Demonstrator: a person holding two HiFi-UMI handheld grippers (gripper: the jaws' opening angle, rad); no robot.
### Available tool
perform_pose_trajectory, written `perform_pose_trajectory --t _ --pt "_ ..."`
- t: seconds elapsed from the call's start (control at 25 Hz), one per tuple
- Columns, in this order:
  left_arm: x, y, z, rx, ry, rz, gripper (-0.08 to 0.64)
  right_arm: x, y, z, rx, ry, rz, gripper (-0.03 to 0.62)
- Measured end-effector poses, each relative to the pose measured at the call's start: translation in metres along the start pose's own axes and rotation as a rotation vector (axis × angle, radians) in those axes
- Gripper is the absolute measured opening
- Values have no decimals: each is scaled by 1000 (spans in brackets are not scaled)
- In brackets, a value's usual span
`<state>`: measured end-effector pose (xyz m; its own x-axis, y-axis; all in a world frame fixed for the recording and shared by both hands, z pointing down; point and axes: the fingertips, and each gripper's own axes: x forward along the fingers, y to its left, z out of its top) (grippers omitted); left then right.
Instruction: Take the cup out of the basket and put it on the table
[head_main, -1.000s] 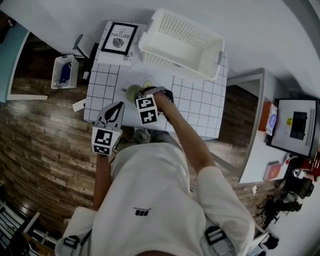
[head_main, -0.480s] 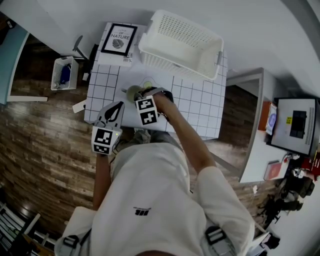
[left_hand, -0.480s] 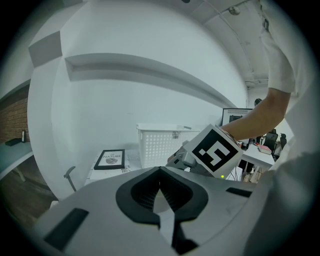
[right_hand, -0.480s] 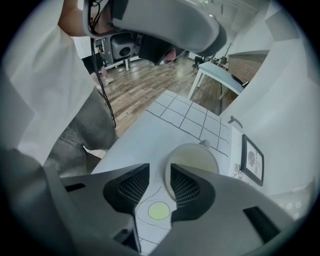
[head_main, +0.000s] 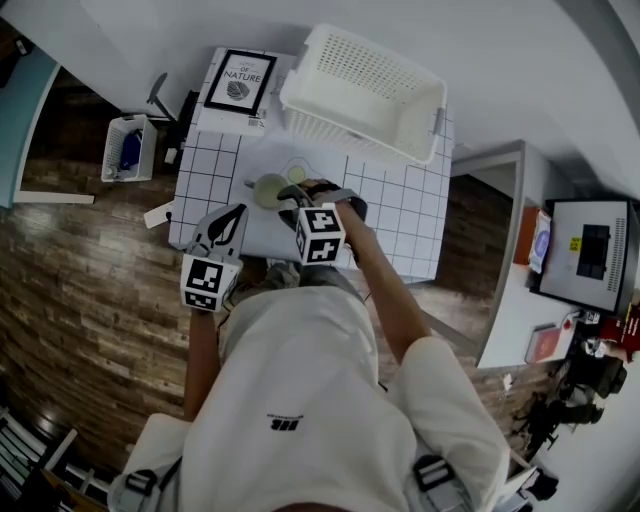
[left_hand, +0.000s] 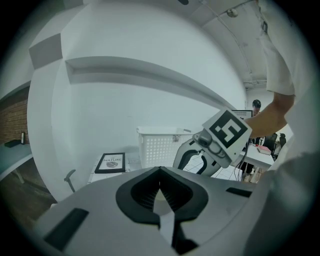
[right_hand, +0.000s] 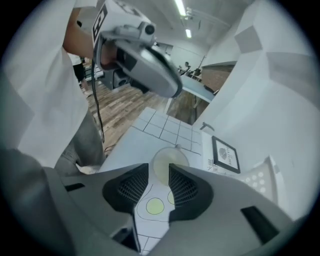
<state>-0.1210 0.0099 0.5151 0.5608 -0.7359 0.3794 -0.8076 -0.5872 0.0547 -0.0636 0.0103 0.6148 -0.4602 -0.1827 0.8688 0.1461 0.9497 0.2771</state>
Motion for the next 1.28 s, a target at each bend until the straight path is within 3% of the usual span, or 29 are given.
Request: perform_pose_trajectory --t 0.08,0.16,0.28,0.48,0.68,0.84,1.28 --pt "-1 1 4 8 -8 -2 9 -21 -11 11 75 -79 -78 117" --pt "-2 1 11 11 -22 -6 9 -44 -23 24 175 -173 -161 46" --pt "-9 2 29 6 -69 -19 9 -78 -39 43 323 -326 -245 21" --pt "-28 -4 74 31 -200 -58 9 -141 -59 74 550 -616 -324 14" --pt "-42 -12 105 45 -282 -92 8 -181 -64 85 681 -825 -378 12" --pt "-44 -16 113 61 -301 -110 8 -189 -61 84 717 -870 -389 12" --pt "-37 -18 108 87 -294 -138 8 -188 -62 73 712 -845 -421 12"
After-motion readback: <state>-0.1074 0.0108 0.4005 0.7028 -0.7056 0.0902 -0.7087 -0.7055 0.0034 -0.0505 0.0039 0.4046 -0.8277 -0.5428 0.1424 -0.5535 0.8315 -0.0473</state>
